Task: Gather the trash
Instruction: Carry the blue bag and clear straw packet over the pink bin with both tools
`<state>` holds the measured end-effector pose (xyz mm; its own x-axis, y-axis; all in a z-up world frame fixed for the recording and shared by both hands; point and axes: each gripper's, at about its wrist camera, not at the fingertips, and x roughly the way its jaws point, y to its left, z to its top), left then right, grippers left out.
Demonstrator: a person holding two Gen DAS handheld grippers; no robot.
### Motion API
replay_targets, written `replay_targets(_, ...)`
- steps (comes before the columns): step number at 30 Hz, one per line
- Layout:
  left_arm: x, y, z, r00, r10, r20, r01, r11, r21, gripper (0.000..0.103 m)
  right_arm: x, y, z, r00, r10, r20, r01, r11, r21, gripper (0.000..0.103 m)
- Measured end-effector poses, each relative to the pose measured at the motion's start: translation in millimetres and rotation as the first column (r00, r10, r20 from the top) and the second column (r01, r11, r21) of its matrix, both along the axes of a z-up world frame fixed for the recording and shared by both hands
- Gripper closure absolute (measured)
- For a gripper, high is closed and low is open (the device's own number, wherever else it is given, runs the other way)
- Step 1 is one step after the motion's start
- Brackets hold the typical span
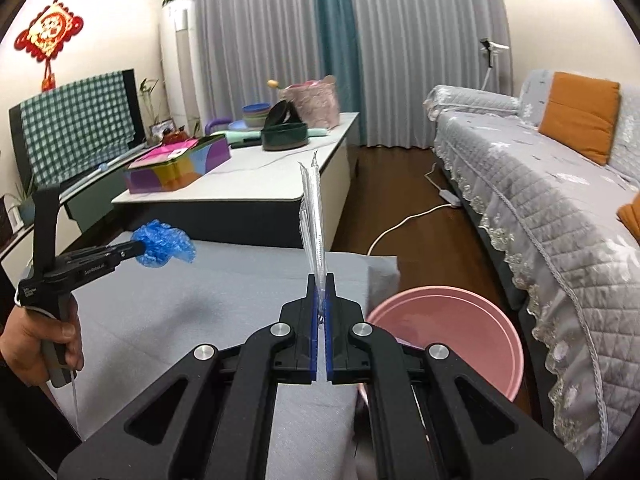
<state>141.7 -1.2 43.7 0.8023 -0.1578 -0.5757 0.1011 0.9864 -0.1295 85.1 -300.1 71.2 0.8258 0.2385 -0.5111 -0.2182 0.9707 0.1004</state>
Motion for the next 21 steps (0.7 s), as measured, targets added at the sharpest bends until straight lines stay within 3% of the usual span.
replay_targets(21, -10.2, -46.4, -2.7, 0.997, -0.079, 0.008, 0.079, 0.997, 0.006, 0.098, -6.1, -58.0, -5.6, 0.988, -0.152, 0.008, 0.151, 0.987, 0.06, 0.1)
